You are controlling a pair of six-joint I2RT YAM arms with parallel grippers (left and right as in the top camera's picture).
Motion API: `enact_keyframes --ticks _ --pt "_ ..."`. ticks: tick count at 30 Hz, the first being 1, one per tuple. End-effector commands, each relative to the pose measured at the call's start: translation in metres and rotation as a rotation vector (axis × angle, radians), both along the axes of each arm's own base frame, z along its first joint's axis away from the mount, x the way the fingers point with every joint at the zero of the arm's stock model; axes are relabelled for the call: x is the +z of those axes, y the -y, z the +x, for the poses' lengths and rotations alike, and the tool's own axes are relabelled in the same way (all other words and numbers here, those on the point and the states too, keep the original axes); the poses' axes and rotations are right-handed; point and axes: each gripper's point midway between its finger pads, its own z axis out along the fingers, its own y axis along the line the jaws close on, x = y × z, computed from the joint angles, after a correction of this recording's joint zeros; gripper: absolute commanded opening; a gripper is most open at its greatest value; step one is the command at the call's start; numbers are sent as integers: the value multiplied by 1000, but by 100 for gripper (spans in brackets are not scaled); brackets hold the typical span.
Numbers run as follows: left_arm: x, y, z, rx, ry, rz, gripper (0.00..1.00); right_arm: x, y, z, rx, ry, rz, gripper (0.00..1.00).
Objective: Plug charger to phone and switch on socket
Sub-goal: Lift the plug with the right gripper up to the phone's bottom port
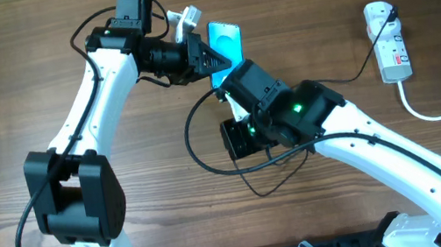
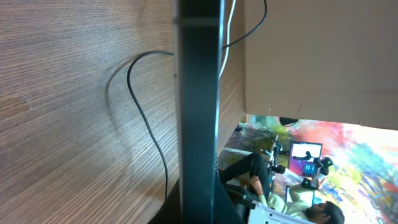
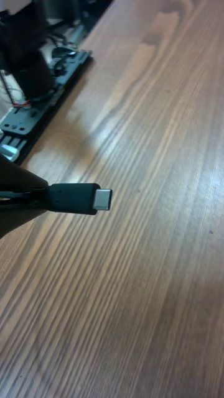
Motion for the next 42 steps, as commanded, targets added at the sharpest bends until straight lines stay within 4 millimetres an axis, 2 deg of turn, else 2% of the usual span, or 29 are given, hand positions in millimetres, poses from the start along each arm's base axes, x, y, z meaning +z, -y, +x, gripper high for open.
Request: enact_keyframes --ticks 1,8,16,21,42 --pt "20 2 -1 -27 87 -26 4 12 6 15 -120 52 -6 4" --pt "18 1 0 -22 89 -16 4 16 7 26 -172 67 15 4" --pt "12 -2 3 -7 96 23 4 15 26 44 -232 87 -8 4" --pt "12 -3 4 -6 99 25 4 21 13 39 -115 99 48 4" --pt "21 2 -3 -29 72 -35 4 25 11 49 -180 116 70 4"
